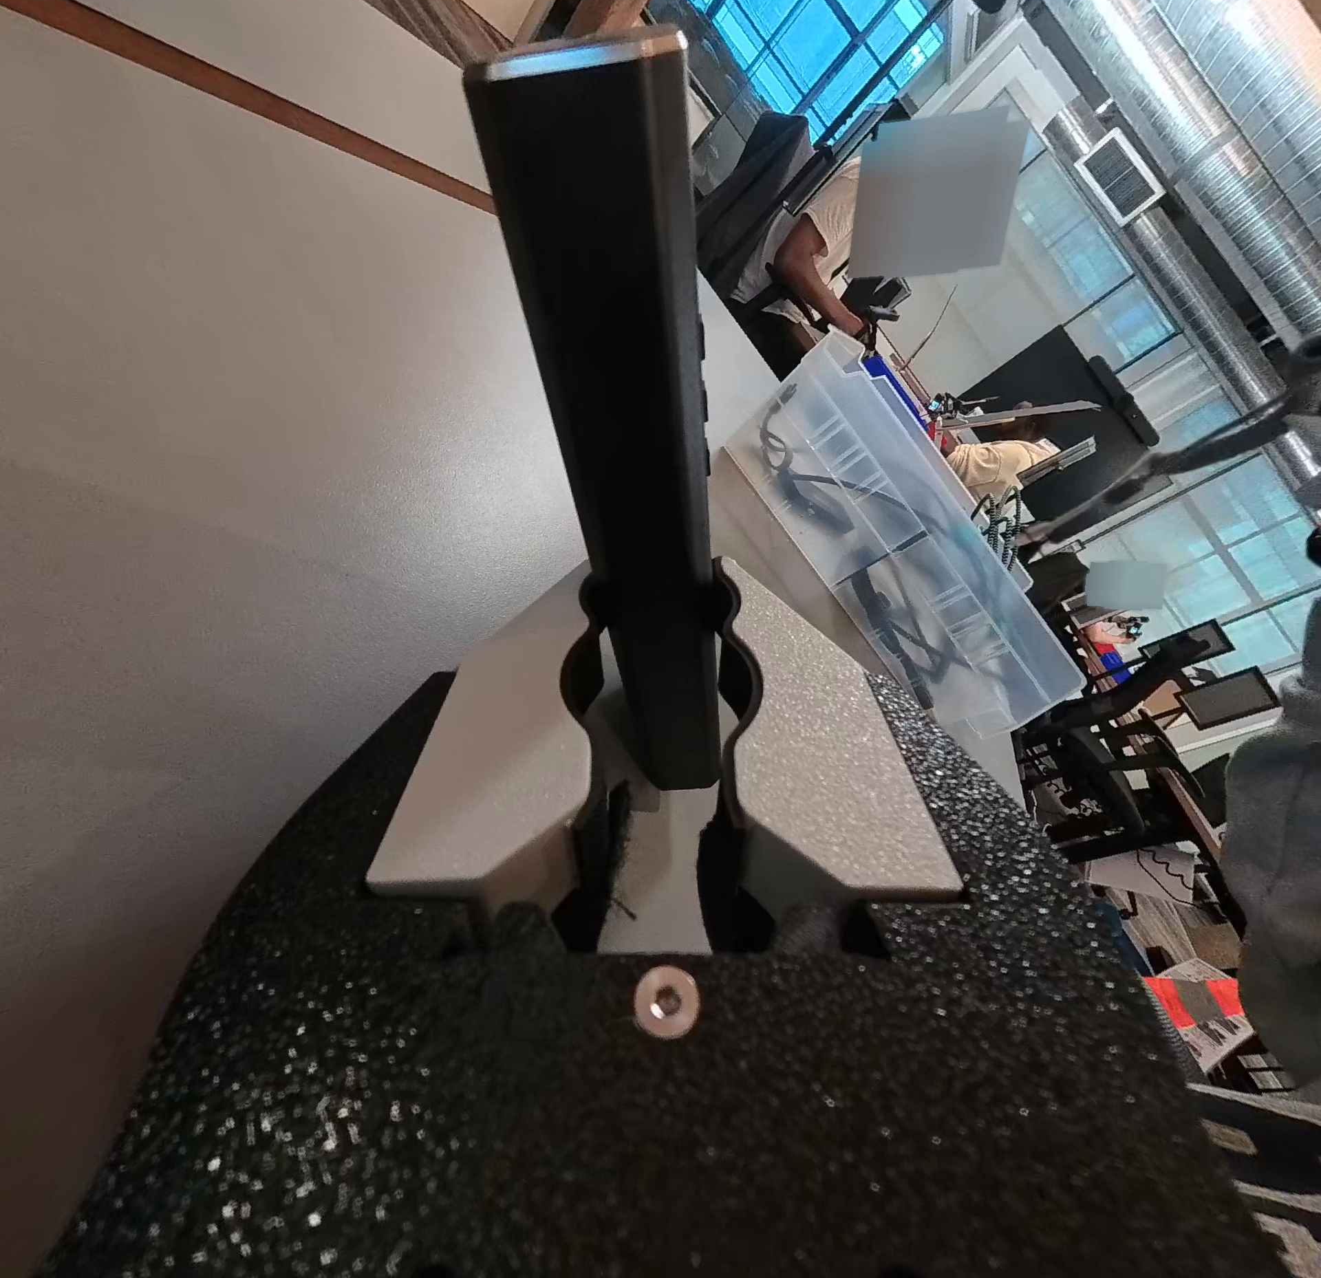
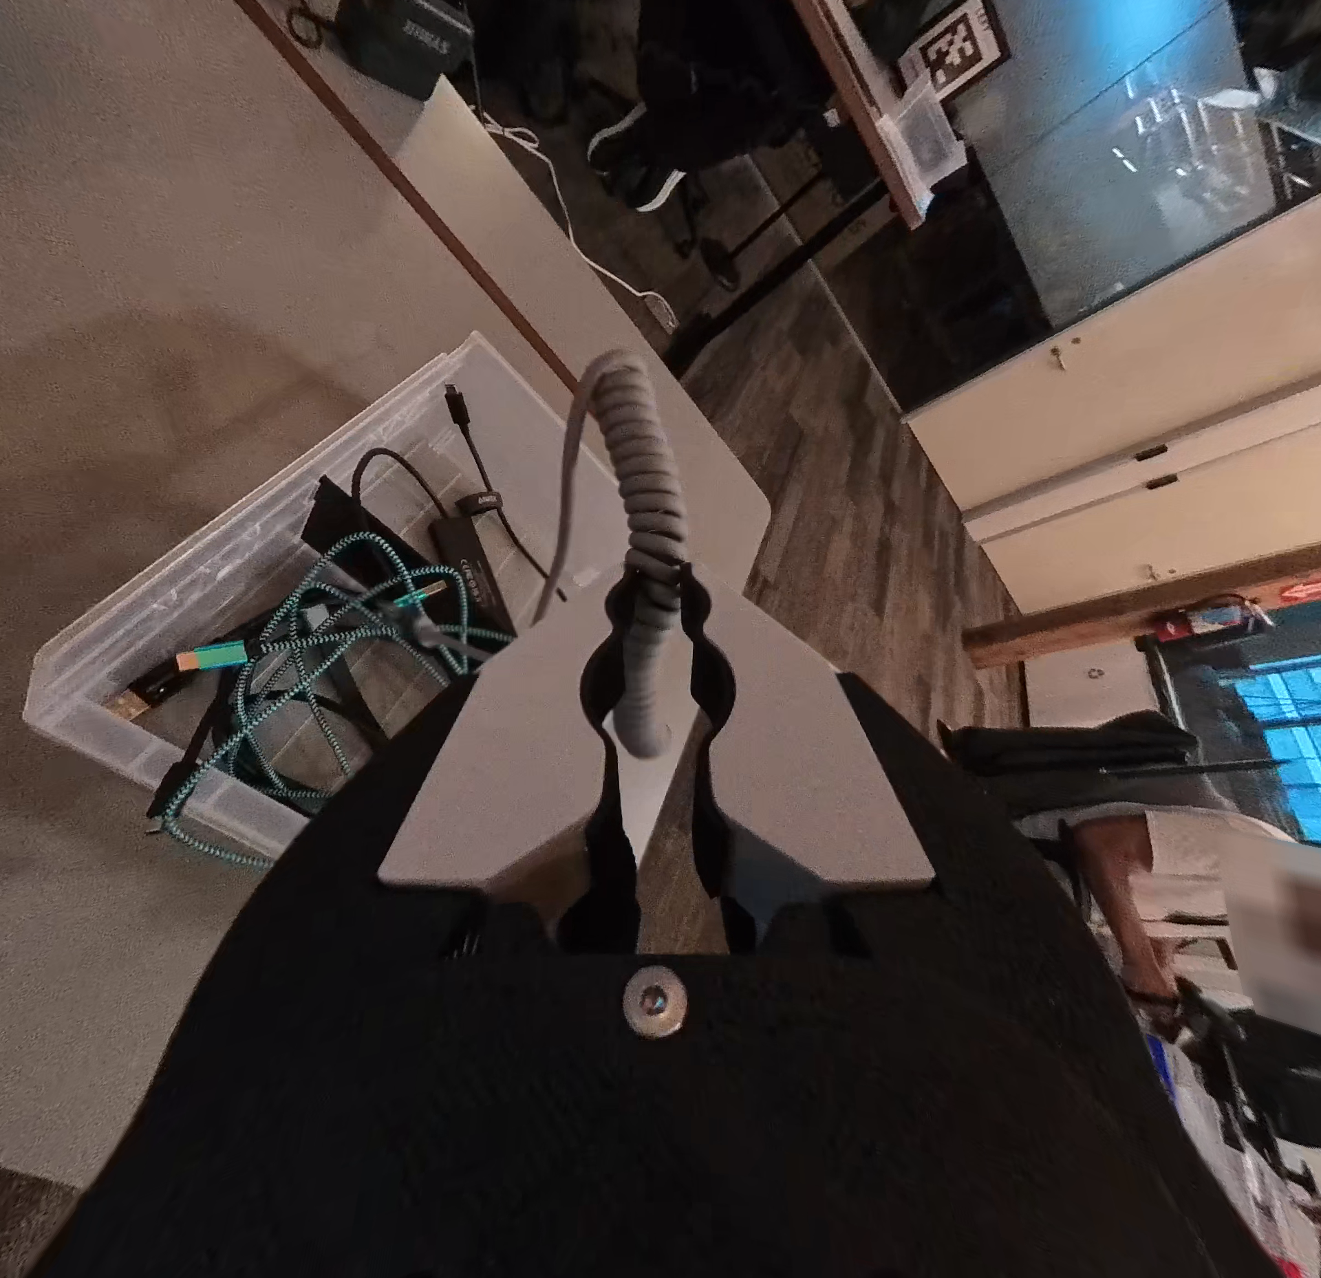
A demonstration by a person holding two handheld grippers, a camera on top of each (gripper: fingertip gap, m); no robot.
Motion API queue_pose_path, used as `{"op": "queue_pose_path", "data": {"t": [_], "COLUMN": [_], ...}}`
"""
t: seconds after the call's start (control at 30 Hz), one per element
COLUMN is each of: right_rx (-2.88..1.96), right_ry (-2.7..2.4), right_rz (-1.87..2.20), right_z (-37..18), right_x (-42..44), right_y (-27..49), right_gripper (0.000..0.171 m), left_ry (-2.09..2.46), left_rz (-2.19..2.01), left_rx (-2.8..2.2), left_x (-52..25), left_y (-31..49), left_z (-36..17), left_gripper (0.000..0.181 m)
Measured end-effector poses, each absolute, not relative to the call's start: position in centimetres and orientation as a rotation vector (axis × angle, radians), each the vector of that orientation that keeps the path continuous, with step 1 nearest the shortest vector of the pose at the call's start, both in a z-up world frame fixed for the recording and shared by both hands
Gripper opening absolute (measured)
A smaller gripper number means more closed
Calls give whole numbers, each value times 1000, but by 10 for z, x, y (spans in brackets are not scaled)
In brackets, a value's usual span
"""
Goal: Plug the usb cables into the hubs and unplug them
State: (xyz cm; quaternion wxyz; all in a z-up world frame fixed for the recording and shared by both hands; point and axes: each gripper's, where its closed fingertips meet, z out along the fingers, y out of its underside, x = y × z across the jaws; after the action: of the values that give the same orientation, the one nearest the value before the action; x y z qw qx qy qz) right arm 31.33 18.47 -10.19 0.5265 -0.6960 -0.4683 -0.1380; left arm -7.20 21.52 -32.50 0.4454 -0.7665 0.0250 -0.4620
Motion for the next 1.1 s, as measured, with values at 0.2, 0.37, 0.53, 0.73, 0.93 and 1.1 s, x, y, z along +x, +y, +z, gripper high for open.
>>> {"op": "queue_pose_path", "data": {"t": [0.2, 0.37, 0.53, 0.73, 0.93, 1.1], "right_rx": [-1775, -1818, -1990, -2170, -2201, -2145], "right_ry": [-1261, -1538, -1706, -1728, -1778, -1609], "right_rz": [-203, -290, -265, -177, -248, -171], "right_z": [-156, -242, -313, -349, -359, -303], "right_x": [307, 297, 299, 306, 305, 294], "right_y": [188, 183, 178, 188, 193, 196], "right_gripper": [10, 10, 10, 10, 11, 28], "left_ry": [64, 65, 68, 69, 68, 69], "left_rz": [-1146, -1146, -1145, -1145, -1146, -1147], "left_rx": [-1900, -1901, -1901, -1901, -1901, -1902], "left_x": [-72, -71, -71, -71, -71, -71], "left_y": [215, 215, 215, 215, 215, 215], "left_z": [-325, -325, -325, -325, -325, -325], "left_gripper": [26, 26, 26, 26, 26, 26]}}
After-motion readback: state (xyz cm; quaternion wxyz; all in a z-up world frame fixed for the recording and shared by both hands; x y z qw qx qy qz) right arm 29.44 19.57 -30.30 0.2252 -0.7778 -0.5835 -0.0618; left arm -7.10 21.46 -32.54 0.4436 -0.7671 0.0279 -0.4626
